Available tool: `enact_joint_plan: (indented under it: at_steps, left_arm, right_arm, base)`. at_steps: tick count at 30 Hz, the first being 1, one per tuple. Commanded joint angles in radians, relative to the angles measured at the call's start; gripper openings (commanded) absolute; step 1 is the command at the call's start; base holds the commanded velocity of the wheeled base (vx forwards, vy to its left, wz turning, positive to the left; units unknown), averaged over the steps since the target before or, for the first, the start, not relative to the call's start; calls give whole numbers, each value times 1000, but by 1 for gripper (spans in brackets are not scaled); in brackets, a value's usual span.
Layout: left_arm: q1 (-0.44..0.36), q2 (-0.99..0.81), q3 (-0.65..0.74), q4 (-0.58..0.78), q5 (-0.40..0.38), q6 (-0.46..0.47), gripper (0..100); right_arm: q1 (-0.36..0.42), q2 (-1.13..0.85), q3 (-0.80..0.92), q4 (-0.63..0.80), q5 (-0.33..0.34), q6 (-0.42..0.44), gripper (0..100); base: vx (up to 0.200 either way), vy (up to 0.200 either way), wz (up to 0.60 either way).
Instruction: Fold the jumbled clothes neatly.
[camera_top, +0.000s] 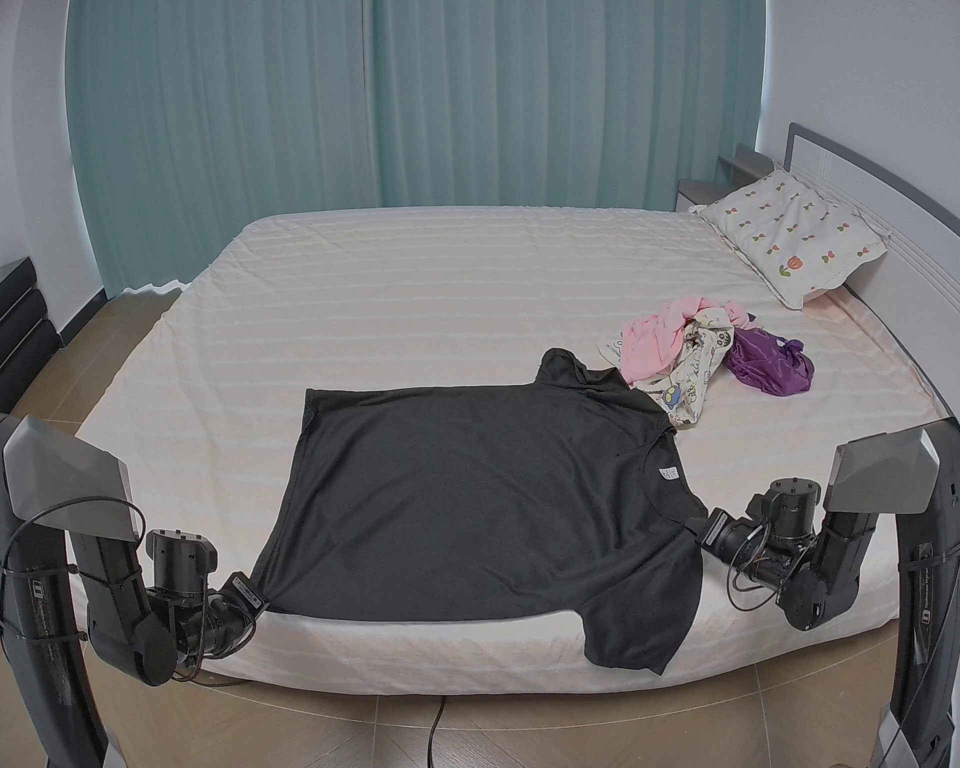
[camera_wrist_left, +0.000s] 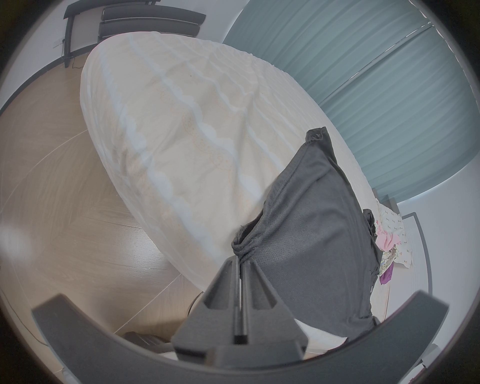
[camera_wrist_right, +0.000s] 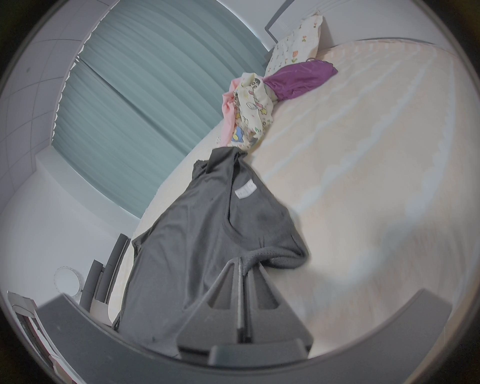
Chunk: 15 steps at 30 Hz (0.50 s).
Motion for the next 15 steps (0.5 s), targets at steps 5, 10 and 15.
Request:
enact_joint_plan:
  at_steps: [5,10,15]
  left_arm:
    - [-1,4,0,0,3,1,0]
    - [-1,4,0,0,3,1,0]
    - [-2,4,0,0,4,1,0]
  right_arm:
    - [-3,-41,-196,159,1,-77,0]
    - [5,-21,-308,229,-2,-95,0]
    - [6,7,-330,260,-2,-95,100]
  base:
    - [0,0,0]
    - [0,0,0]
    - [0,0,0]
